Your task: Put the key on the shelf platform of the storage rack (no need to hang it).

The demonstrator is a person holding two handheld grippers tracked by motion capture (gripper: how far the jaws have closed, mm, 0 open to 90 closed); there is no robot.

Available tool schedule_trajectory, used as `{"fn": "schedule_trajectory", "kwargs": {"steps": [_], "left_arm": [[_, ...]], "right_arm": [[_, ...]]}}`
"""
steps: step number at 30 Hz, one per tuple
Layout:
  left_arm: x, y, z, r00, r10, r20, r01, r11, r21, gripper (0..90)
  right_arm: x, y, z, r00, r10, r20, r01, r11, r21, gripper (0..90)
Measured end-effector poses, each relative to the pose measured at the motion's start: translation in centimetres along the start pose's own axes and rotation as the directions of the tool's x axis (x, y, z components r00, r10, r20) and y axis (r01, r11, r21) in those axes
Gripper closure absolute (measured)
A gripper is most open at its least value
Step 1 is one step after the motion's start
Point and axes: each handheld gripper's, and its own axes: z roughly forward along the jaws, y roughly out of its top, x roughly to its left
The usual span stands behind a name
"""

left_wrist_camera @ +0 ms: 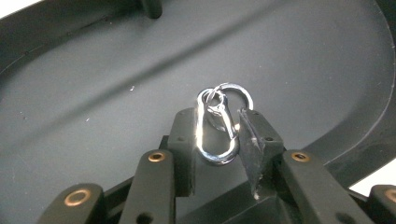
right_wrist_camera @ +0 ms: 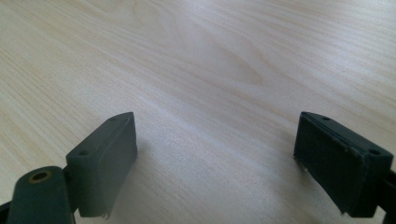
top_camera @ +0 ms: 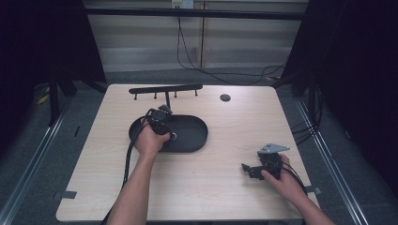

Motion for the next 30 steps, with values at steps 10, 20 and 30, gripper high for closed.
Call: {"fn": "schedule_trajectory", "kwargs": {"steps": [10, 20, 30], "left_arm": [[-0.1, 0.0, -0.1, 0.9999, 0.008, -0.012, -0.008, 0.9999, -0.007, 61.0], [-0.2, -0.1, -0.7, 1.0000, -0.001, -0.009, 0.000, 0.9995, -0.033, 53.5], [-0.3, -0.4, -1.6, 0.9999, 0.000, 0.015, 0.000, 0.9984, -0.057, 41.9]], "right_arm": [[0.0, 0.0, 0.0, 1.0000, -0.001, 0.000, 0.001, 1.000, -0.001, 12.7], [0.0, 0.0, 0.0, 1.0000, -0.001, 0.000, 0.001, 1.000, -0.001, 12.7], [0.0, 0.0, 0.0, 1.0000, -0.001, 0.000, 0.001, 1.000, -0.001, 12.7]]}}
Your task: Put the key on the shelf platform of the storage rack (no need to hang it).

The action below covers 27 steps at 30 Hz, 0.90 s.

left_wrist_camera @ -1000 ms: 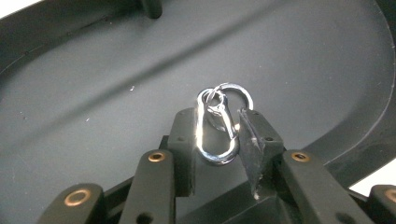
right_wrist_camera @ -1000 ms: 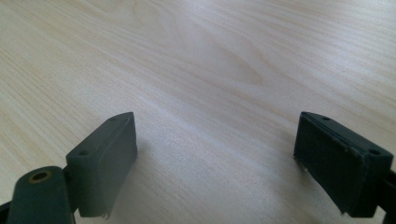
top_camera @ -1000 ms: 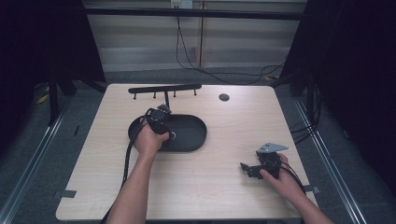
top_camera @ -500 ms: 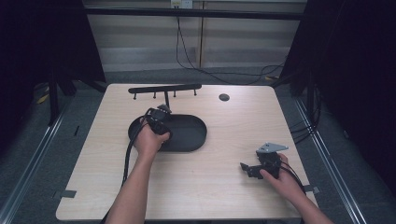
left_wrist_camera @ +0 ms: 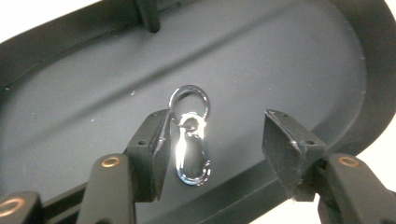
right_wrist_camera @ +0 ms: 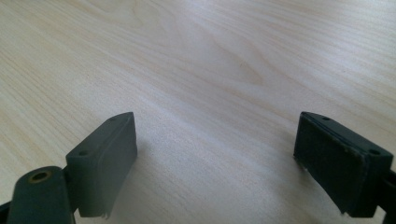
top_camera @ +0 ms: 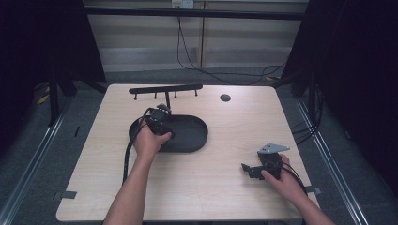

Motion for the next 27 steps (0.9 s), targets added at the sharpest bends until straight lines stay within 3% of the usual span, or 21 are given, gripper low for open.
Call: {"fn": "schedule_trajectory", "kwargs": {"steps": [3, 16, 27], "left_arm": [[-0.2, -0.3, -0.2, 0.9999, -0.012, 0.010, 0.012, 0.9999, -0.008, 39.6], [-0.5, -1.2, -1.4, 0.9988, 0.003, 0.050, -0.001, 0.9997, -0.024, 35.8], [0.0, -2.7, -2.5, 0.9975, 0.010, 0.071, -0.007, 0.9989, -0.047, 34.5]], "right_arm": [[0.0, 0.0, 0.0, 1.0000, -0.001, 0.000, 0.001, 1.000, 0.000, 12.7], [0.0, 0.0, 0.0, 1.0000, -0.001, 0.000, 0.001, 1.000, 0.000, 12.7], [0.0, 0.0, 0.0, 1.0000, -0.001, 0.000, 0.001, 1.000, 0.000, 12.7]]}}
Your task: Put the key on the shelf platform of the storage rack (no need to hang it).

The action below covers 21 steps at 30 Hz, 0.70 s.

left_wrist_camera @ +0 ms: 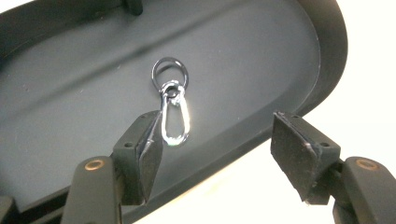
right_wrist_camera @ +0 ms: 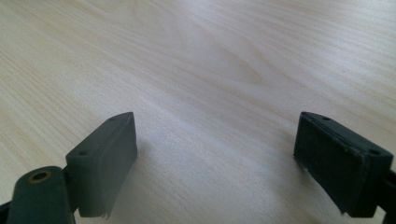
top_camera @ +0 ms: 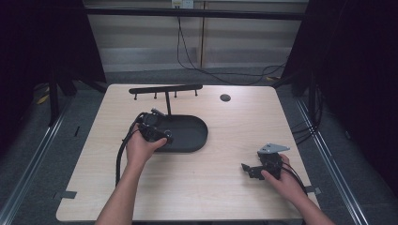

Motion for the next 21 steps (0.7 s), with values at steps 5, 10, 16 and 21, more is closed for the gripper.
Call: {"fn": "schedule_trajectory", "kwargs": {"steps": [5, 10, 16, 21], "left_arm": [[0.2, -0.6, -0.4, 1.0000, 0.003, 0.003, -0.003, 1.0000, -0.003, 34.3], [0.2, -1.1, -1.0, 0.9999, 0.016, 0.001, -0.016, 0.9999, 0.001, 34.0], [0.4, -1.6, -1.8, 0.9998, 0.019, 0.006, -0.019, 0.9998, 0.003, 32.8], [0.8, -2.3, -2.4, 0.9999, 0.016, 0.004, -0.016, 0.9998, -0.013, 32.2]], "right_arm": [[0.0, 0.0, 0.0, 1.0000, 0.002, 0.000, -0.002, 1.000, 0.001, 12.7], [0.0, 0.0, 0.0, 1.0000, 0.001, 0.000, -0.001, 1.000, 0.001, 12.7], [0.0, 0.0, 0.0, 1.0000, 0.000, 0.000, 0.000, 1.000, 0.000, 12.7], [0.0, 0.0, 0.0, 1.0000, 0.000, 0.000, 0.000, 1.000, 0.000, 12.7]]}}
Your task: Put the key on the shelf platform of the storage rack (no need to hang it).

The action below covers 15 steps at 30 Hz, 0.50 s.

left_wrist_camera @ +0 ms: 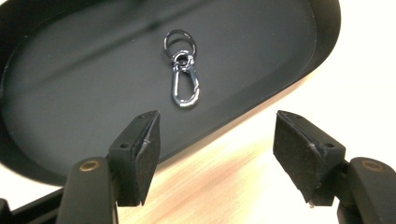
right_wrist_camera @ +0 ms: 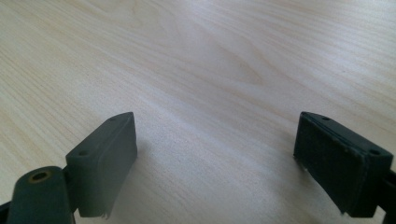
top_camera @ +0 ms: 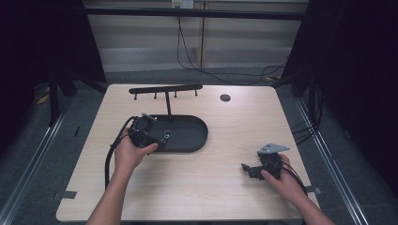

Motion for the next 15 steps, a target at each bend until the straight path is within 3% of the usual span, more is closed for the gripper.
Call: {"fn": "schedule_trajectory", "kwargs": {"steps": [15], "left_arm": [[0.4, -1.9, -1.4, 1.0000, 0.006, 0.006, -0.006, 0.9997, -0.023, 31.6]], "right_arm": [[0.0, 0.0, 0.0, 1.0000, 0.001, 0.000, -0.001, 1.000, 0.002, 12.7]]}}
